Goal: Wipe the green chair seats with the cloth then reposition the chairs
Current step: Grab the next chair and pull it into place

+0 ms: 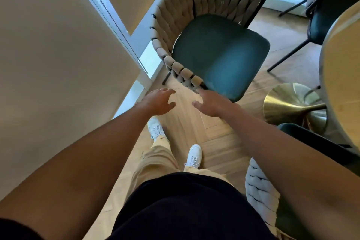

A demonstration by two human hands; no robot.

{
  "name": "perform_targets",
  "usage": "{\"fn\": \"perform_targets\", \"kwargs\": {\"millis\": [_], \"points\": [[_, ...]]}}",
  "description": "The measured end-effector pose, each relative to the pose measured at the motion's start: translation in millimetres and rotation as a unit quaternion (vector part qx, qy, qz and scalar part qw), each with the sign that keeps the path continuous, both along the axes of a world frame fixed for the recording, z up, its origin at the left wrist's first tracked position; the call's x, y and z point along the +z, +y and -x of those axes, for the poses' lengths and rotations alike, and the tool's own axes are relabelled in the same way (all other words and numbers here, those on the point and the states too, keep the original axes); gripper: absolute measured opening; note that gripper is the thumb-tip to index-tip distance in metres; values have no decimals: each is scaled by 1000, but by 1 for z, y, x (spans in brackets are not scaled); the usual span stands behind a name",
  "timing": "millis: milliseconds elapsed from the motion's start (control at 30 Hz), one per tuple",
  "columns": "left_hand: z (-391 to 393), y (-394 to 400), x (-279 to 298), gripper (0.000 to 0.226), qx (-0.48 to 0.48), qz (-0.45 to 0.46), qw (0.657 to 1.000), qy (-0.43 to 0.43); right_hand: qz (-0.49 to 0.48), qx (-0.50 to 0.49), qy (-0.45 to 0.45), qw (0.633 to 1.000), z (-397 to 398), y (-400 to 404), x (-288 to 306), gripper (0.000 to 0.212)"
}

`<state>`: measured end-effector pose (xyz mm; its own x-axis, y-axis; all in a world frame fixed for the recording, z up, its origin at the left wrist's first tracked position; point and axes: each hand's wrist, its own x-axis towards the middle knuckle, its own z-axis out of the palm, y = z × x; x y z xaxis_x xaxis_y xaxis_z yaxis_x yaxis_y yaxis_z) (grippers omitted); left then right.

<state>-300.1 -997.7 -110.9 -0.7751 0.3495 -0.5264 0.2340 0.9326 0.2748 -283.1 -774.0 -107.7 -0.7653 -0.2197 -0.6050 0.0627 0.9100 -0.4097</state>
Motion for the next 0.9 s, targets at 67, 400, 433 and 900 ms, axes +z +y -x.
{"fn": "perform_targets", "kwargs": {"millis": [67, 400, 433, 900], "points": [[27, 3, -4, 55, -22, -6, 1000, -5, 1, -17, 1, 1000, 13, 0, -3, 65], [166, 18, -43, 58, -276, -17, 961, 27, -30, -133, -12, 991, 73, -26, -36, 69], [178, 17, -46, 57, -309, 1, 951, 21, -29, -148, -17, 988, 78, -32, -40, 71], [279, 9, -87, 37, -463, 168, 870, -33, -79, -187, -19, 979, 132, -66, -94, 30]]}}
